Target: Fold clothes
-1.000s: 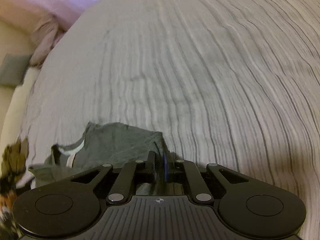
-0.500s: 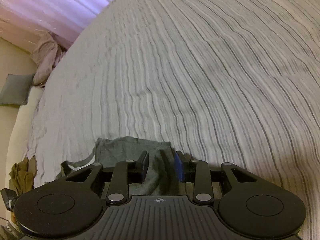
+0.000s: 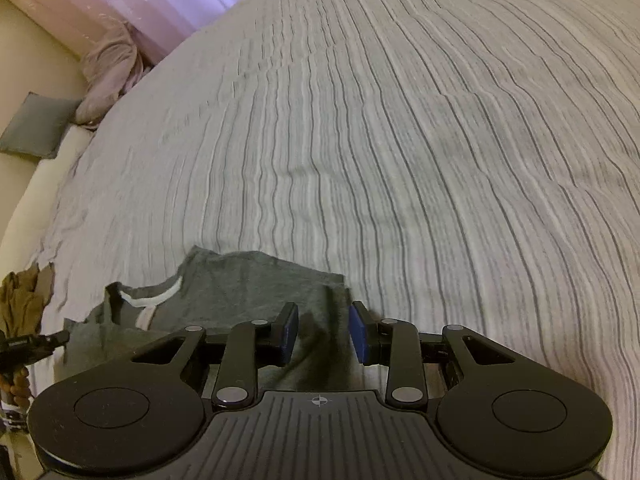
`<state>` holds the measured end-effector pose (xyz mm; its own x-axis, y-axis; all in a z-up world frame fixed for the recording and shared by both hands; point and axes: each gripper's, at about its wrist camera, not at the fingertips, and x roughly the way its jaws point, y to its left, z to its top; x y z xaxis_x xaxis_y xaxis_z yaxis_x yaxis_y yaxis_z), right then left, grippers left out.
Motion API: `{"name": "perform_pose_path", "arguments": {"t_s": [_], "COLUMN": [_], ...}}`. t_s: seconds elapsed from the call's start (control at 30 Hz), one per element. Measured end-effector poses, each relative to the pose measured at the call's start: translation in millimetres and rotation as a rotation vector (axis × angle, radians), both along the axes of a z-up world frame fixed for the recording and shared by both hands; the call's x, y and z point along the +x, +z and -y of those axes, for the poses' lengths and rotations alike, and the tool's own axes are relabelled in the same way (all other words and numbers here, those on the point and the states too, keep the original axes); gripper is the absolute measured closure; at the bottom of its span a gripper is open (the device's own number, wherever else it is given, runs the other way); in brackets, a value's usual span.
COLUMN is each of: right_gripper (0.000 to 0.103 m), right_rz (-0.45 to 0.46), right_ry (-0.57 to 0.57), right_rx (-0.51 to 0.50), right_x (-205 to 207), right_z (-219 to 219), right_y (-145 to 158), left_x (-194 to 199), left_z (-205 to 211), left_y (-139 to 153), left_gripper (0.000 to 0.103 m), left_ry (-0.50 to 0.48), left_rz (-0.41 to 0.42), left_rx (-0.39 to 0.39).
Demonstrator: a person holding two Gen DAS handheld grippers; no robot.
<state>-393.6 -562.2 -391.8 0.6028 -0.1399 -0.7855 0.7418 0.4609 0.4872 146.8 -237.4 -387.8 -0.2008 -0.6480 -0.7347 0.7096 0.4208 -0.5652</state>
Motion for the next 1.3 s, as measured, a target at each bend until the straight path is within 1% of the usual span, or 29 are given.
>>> {"name": "perform_pose_path", "arguments": {"t_s": [0.07, 0.1, 0.17, 0.3, 0.37, 0.43, 0.5, 0.57, 0.77, 0.9, 1.03, 1.17, 1.23, 1.3], "right_gripper": [0.102, 0.102, 0.102, 0.102, 0.102, 0.102, 0.102, 0.102, 0.102, 0.102, 0.102, 0.102, 0.102, 0.102], "right_rz": [-0.013, -0.021, 0.0, 0.017, 0.026, 0.03, 0.016, -0.004, -0.053, -0.056, -0.04, -0.037, -0.05, -0.094], "right_ry": [0.025, 0.036, 0.039, 0.03, 0.027, 0.014, 0.004, -0.003, -0.006, -0.019, -0.032, -0.048, -0.057, -0.055], "right_rx": [-0.029, -0.05, -0.092, -0.181, -0.227, -0.257, -0.274, -0.285, -0.277, -0.281, -0.297, -0.314, -0.309, -0.274], "right_x": [3.3, 4.8, 3.9, 2.1, 4.5, 12.3, 21.6, 30.4, 41.0, 49.7, 54.2, 54.0, 55.2, 61.2], "right_z": [-0.8, -2.4, -8.2, -16.9, -20.0, -17.4, -11.7, -5.7, 8.3, 15.1, 18.4, 14.5, 15.8, 20.9], "right_y": [1.5, 4.2, 13.9, 40.0, 51.3, 55.0, 52.1, 47.5, 33.5, 25.7, 21.6, 17.7, 13.3, -0.1], "left_x": [-2.3, -3.5, -2.5, -0.8, -1.9, -0.4, 0.4, 1.5, 3.3, 4.5, 4.0, 2.9, 0.9, -3.3], "left_z": [0.5, -0.1, -8.8, -24.6, -25.2, -21.6, -13.4, -3.4, 12.7, 13.5, 12.0, 10.0, 12.4, 20.3], "left_y": [1.9, 3.3, 10.7, 26.7, 31.3, 34.0, 33.5, 31.9, 19.2, 13.3, 6.3, 1.3, -1.3, -9.0], "left_gripper": [0.103, 0.103, 0.103, 0.103, 0.103, 0.103, 0.103, 0.103, 0.103, 0.103, 0.103, 0.103, 0.103, 0.103], "left_ry": [-0.008, -0.009, -0.001, 0.022, 0.03, 0.045, 0.054, 0.047, 0.046, 0.075, 0.102, 0.129, 0.131, 0.112], "left_rz": [0.011, 0.019, 0.036, 0.069, 0.092, 0.109, 0.123, 0.142, 0.163, 0.168, 0.18, 0.183, 0.197, 0.226], "left_rx": [-0.009, -0.014, -0.036, -0.076, -0.099, -0.12, -0.13, -0.124, -0.102, -0.101, -0.092, -0.085, -0.068, -0.021]}}
